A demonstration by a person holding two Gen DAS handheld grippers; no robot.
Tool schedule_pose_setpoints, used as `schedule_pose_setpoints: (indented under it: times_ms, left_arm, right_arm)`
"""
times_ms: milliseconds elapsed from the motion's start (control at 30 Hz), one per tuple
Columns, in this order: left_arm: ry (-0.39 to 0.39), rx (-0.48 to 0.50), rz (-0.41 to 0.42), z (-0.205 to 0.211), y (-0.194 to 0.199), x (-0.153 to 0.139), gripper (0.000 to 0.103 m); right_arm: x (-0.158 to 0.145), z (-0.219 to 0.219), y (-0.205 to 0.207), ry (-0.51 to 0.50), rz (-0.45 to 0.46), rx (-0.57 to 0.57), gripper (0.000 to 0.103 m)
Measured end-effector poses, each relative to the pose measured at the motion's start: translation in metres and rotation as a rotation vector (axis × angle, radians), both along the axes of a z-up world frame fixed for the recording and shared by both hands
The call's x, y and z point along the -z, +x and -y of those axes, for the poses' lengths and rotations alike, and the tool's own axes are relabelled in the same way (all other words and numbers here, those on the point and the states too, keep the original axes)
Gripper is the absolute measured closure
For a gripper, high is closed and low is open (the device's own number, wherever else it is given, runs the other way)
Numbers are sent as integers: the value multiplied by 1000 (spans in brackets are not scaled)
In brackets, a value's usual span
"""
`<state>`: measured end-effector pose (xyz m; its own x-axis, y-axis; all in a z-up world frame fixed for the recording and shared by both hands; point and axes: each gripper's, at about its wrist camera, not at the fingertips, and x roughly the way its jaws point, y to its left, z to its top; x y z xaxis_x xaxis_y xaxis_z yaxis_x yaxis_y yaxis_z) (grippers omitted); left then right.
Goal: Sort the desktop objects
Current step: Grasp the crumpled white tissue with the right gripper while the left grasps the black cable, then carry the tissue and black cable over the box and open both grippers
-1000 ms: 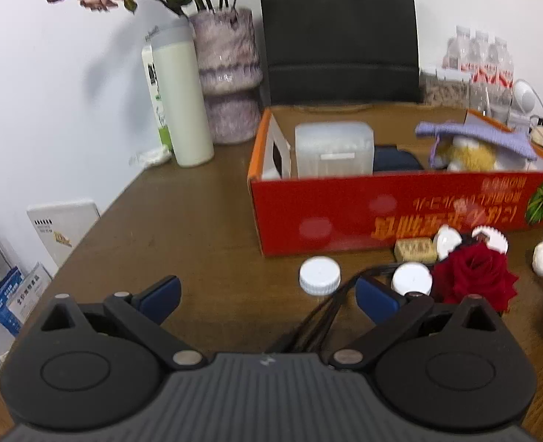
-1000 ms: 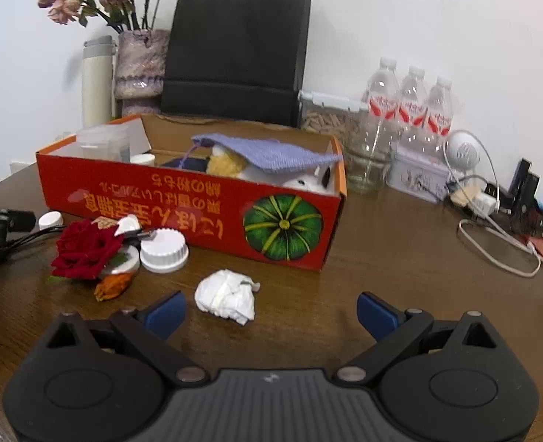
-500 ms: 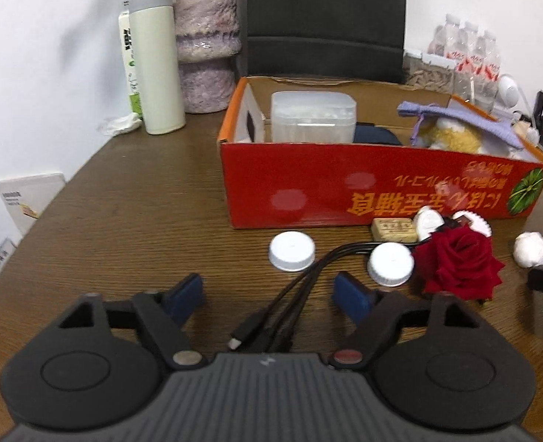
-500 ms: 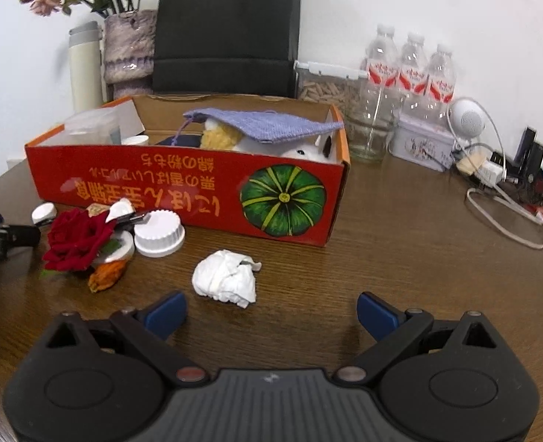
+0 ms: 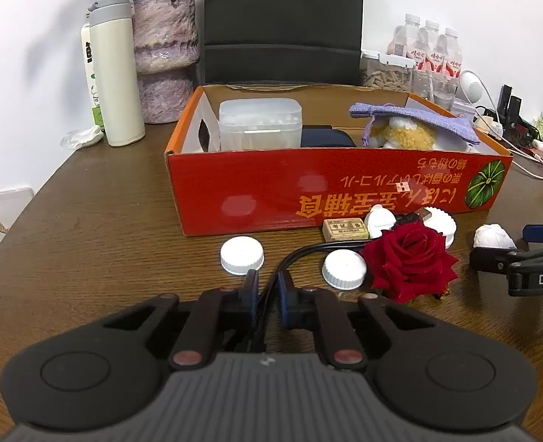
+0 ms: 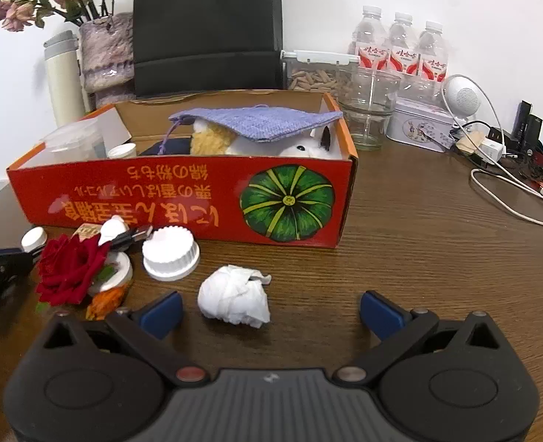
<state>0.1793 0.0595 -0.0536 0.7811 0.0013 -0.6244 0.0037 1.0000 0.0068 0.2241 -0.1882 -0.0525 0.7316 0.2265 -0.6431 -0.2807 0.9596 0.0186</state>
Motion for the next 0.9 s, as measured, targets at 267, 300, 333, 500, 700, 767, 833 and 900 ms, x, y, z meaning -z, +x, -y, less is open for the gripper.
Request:
schedule_pose_setpoints:
  times_ms: [267,300,333,500,700,767,833,900]
  left_arm:
    - [-10,6,80,2,-11,-12,100]
    - [-10,6,94,2,-13,-14,100]
    - [-7,6,111,2,-15,-17,100]
    - [-3,12,150,5,-21,-23,100]
    - [8,25,239,11,-35,-37,100]
    - [15,33,283,15,-43,-43,100]
    - [7,51,321,19,-49,-49,100]
    - [15,66,358,24,-55,-55,100]
  right_arm:
    - [-3,2,-4,18,39,-9,51]
    - [-4,3,-5,24,46,-17,70]
    - [-5,4,-6,29,48,-22,79]
    - [-9,9,-11,77,58,-52,81]
    - [-19,7,-25,91,116,-82,81]
    - [-22,7,-28,98,131,-87,81]
    - [-26,7,-31,102,147,-92,81]
    - [-30,6,-35,104,169,-98,81]
